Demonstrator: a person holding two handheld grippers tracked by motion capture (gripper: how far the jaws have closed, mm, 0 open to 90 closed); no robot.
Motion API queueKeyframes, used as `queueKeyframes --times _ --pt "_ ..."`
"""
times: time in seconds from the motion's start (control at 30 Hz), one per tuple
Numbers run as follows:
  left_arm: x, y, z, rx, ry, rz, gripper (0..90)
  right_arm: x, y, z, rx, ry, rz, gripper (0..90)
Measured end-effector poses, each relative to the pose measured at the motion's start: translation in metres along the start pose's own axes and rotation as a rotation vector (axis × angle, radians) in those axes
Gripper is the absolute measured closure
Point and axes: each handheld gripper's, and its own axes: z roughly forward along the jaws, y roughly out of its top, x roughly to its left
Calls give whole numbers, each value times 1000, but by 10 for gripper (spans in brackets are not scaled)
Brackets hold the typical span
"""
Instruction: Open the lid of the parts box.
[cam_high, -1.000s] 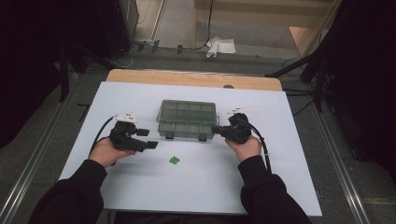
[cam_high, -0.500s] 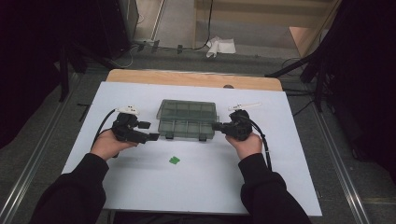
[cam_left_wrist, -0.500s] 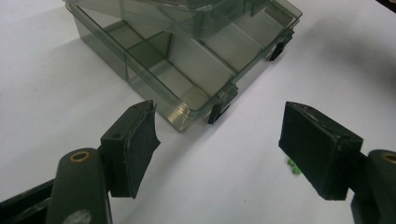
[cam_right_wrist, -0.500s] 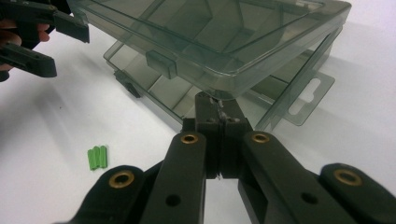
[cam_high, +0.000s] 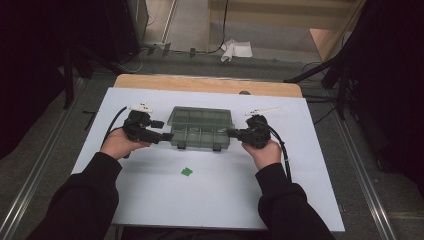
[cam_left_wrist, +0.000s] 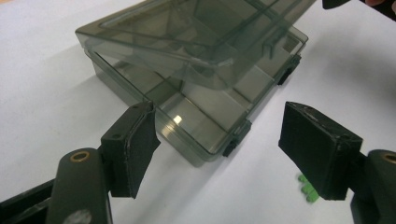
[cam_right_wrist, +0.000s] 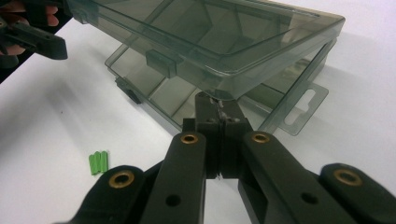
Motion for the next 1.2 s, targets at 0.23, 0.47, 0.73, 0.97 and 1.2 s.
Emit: queueKeyframes --times 0.23,0.47,0.73,0.97,1.2 --pt "8 6 2 -5 20 -5 265 0 4 -1 -3 -1 5 900" --pt "16 11 11 -7 12 14 289 0 7 -1 -2 -6 -3 900" --pt "18 12 11 -26 23 27 296 0 14 -3 -16 -15 -6 900" --pt "25 15 12 -51 56 23 297 0 19 -2 -22 -18 3 900" --pt "31 21 14 -77 77 56 397 -1 27 -4 -29 -40 -8 900"
